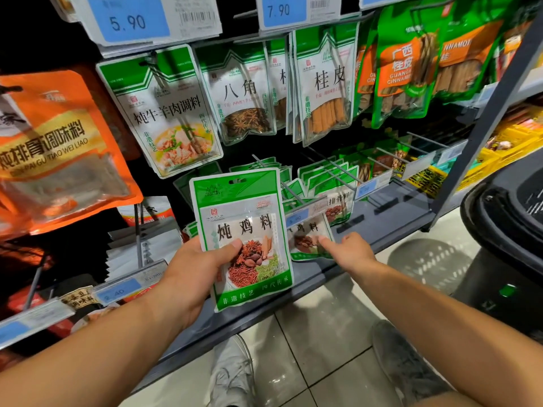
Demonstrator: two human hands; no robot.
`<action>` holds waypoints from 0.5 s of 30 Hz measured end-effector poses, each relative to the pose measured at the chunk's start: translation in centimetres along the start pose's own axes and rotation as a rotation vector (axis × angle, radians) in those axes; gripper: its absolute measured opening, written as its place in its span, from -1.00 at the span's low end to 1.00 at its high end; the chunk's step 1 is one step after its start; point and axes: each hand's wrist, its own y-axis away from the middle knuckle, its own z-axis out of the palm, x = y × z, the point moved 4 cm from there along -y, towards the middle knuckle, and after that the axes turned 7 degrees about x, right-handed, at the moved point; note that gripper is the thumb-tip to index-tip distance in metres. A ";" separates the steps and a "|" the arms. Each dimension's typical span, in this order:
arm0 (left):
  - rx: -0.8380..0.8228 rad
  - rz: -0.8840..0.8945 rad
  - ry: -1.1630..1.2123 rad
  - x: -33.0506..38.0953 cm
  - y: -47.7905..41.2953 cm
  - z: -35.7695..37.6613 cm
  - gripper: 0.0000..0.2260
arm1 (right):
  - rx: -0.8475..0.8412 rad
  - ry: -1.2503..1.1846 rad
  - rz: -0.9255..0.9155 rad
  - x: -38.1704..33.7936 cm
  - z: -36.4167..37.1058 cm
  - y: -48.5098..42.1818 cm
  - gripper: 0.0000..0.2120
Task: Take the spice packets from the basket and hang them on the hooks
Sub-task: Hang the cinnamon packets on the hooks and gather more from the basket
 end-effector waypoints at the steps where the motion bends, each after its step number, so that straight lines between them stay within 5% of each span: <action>1: 0.003 0.002 0.003 0.0 0.0 0.1 -0.77 | 0.024 -0.020 -0.008 0.2 -0.5 0.4 -0.52; 2: 0.003 0.002 0.009 0.0 0.0 0.3 -0.76 | 0.040 -0.062 -0.013 0.5 -0.9 0.7 -0.67; 7: -0.033 -0.002 0.047 0.2 0.4 1.7 -0.75 | -0.023 -0.339 -0.142 -0.7 -2.1 4.4 -0.71; 11: -0.077 -0.027 0.089 0.0 0.7 2.8 -0.75 | -0.339 -0.684 -0.115 -3.0 -2.5 8.1 -0.76; 15: -0.126 -0.035 0.112 -0.2 1.1 4.2 -0.73 | -0.553 -0.710 -0.231 -4.5 -2.6 10.6 -0.68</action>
